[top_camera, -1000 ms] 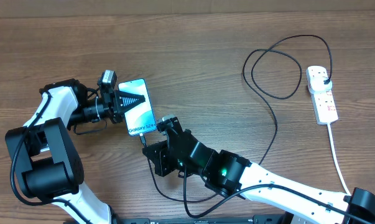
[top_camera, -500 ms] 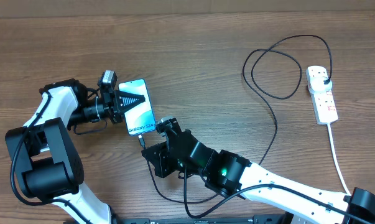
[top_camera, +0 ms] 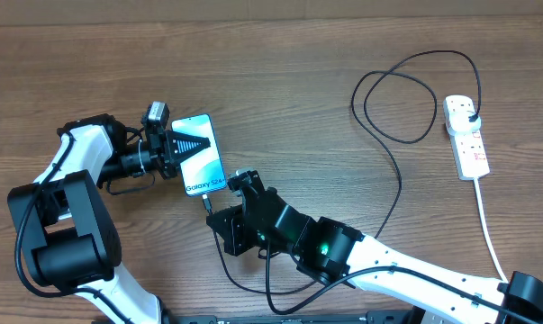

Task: Plug charger to phone and switch on socket

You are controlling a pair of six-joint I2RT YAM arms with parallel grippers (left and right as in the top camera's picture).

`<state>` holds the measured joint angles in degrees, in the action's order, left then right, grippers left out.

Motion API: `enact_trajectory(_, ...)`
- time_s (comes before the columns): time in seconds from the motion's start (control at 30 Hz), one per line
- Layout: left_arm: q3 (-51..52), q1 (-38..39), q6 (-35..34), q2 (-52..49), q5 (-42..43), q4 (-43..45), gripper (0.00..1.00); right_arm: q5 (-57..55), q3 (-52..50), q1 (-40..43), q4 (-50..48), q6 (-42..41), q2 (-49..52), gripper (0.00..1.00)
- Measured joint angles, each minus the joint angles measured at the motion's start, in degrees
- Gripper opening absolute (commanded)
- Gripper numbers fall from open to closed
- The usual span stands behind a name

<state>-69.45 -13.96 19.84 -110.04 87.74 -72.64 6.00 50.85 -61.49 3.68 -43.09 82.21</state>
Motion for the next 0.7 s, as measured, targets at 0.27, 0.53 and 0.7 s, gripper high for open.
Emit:
enact_trajectory(0.27, 0.0, 0.0, 0.0, 0.0, 0.0, 0.0, 0.04, -0.61, 0.0, 0.0, 0.04, -0.39, 0.0, 0.04)
enact_trajectory(0.53, 0.0, 0.0, 0.0, 0.0, 0.0, 0.0, 0.04, -1.55, 0.0, 0.15, 0.74, -0.7, 0.0, 0.04)
enact_trajectory(0.7, 0.0, 0.0, 0.02, 0.0, 0.02, 0.0, 0.04, -2.16, -0.02, 0.94, 1.9, -1.79, 0.0, 0.04)
